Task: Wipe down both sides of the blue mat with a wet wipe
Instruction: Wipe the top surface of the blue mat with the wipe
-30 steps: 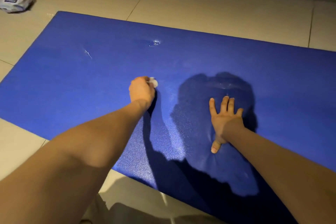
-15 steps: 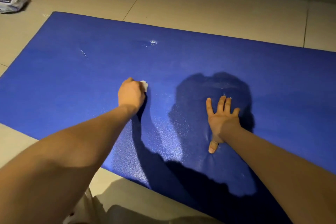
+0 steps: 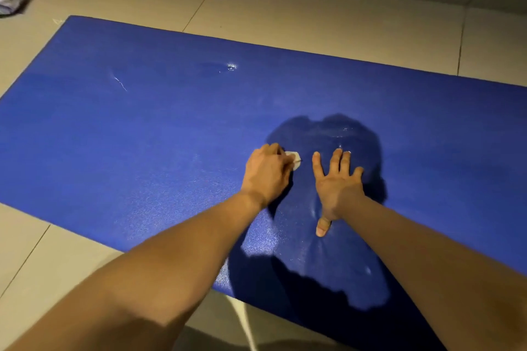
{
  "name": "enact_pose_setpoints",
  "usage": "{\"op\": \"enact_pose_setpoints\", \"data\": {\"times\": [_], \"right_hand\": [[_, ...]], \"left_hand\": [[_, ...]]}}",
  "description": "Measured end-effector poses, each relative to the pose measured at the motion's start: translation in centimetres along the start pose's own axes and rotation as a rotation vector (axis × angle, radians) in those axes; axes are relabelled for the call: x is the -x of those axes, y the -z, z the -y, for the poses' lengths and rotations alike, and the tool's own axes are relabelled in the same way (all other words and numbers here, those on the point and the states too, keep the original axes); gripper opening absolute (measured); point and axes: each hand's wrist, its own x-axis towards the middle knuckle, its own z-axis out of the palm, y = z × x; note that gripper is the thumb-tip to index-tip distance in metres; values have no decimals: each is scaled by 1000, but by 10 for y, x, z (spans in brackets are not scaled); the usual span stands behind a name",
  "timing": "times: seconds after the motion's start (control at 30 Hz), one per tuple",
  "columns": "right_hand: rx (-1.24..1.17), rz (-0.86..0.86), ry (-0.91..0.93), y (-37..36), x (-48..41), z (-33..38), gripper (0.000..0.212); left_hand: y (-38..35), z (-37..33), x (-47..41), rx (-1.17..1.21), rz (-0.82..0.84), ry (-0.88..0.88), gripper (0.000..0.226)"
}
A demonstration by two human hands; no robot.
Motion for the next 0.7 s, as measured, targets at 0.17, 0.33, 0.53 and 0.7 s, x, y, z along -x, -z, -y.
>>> {"op": "enact_pose_setpoints", "data": {"times": [0.17, 0.33, 0.53, 0.7], "right_hand": [[21, 6, -35, 1, -1, 3, 177], [69, -18, -94, 0, 4, 8, 177], [107, -58, -174, 2, 29, 21, 162], [-71, -76, -146, -19, 62, 33, 108]], "left_hand": [[34, 68, 6, -249, 19, 209, 10], [49, 102, 34, -223, 23, 400, 11], [30, 60, 49, -201, 215, 74, 11], [52, 70, 37, -165, 421, 16, 19]]}}
